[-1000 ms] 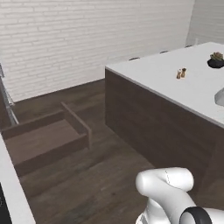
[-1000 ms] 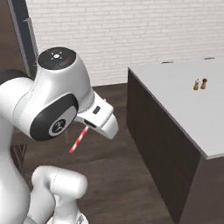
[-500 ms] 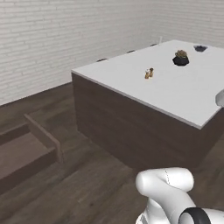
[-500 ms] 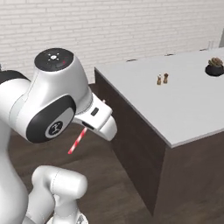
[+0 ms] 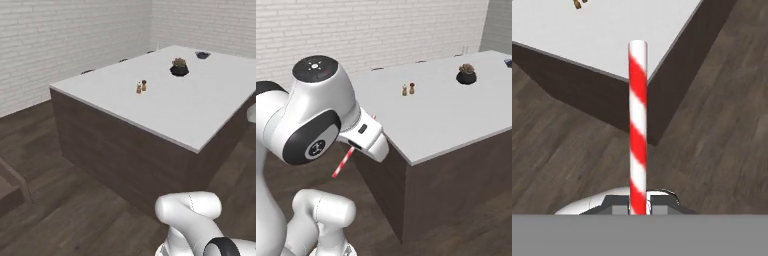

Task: Take a straw from the drawer in front and place it inside the glass cup on the dining counter.

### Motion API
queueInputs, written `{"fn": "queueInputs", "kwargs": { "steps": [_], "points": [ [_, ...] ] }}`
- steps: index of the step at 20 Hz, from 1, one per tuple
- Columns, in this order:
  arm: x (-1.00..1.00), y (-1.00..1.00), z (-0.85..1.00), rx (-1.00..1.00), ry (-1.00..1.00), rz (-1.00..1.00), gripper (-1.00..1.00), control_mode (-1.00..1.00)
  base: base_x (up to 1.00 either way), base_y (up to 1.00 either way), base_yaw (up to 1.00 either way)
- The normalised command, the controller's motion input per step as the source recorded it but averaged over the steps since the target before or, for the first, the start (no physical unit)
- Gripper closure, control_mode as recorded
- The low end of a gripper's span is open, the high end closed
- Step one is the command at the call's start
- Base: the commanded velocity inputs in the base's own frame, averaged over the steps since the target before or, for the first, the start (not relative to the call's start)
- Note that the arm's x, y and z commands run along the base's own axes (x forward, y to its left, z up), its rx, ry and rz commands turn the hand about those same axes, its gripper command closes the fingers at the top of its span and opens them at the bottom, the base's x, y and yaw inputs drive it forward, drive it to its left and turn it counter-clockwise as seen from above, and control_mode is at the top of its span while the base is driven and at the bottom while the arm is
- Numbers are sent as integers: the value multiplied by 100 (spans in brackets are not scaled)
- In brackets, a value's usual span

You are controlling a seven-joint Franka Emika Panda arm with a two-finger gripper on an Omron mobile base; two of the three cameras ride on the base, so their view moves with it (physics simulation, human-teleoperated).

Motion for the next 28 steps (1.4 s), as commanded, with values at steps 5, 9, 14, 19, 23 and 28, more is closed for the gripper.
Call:
{"fn": "queueInputs", "kwargs": {
  "steps": [5,9,14,19,23,28],
  "points": [
    [0,0,0,0,0,0,100,100,17,-88,-11],
    [0,0,0,0,0,0,100,100,24,-98,-4],
    [0,0,0,0,0,0,100,100,28,-100,-1],
    [0,0,0,0,0,0,100,100,41,-100,0],
    [0,0,0,0,0,0,100,100,50,-100,0],
    [0,0,0,0,0,0,100,100,60,-100,0]
  ]
}}
